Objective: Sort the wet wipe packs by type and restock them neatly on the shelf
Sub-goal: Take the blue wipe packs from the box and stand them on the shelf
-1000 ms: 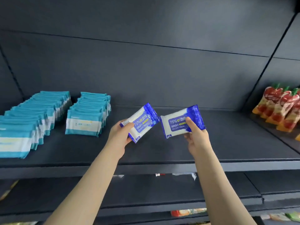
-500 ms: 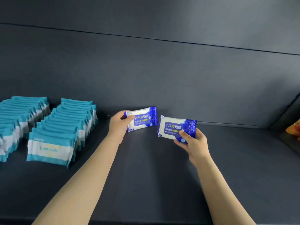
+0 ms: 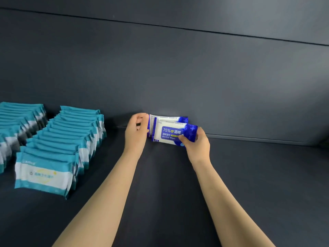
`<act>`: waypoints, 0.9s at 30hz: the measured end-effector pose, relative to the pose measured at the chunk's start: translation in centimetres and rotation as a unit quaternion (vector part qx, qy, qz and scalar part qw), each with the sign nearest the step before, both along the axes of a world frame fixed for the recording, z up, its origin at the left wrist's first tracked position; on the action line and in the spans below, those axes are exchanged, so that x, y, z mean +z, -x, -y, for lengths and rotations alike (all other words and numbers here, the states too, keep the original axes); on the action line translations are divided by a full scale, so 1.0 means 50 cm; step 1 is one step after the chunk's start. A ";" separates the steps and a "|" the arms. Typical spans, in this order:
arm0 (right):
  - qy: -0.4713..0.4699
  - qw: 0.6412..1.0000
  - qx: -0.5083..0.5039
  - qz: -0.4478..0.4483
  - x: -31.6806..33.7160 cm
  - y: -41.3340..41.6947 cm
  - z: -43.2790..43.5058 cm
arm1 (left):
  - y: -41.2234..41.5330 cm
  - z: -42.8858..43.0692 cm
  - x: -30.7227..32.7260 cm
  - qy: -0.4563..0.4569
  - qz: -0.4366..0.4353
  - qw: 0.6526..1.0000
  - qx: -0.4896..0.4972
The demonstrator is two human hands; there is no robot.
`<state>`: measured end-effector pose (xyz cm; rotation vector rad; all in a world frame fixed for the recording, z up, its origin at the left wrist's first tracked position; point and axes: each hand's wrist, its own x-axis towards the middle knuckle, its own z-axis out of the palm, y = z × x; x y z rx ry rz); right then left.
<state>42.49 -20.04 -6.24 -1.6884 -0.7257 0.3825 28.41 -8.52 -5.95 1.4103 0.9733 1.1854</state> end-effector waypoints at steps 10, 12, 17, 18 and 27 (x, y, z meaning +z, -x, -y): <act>0.034 0.992 -0.046 0.110 -0.022 0.008 -0.053 | -0.008 0.011 -0.021 -0.078 -0.080 0.994 -0.020; 0.041 0.990 -0.055 0.126 -0.028 0.005 -0.061 | -0.012 0.008 -0.025 -0.089 -0.087 0.992 -0.004; 0.001 0.996 -0.055 0.066 -0.025 -0.003 -0.054 | -0.015 0.006 -0.023 -0.092 -0.111 0.990 0.002; 0.000 0.997 -0.049 0.051 -0.023 -0.005 -0.050 | -0.013 0.007 -0.020 -0.086 -0.117 0.989 0.000; -0.052 0.991 -0.013 -0.121 0.121 0.051 0.085 | 0.074 0.062 0.079 -0.030 -0.067 0.997 -0.012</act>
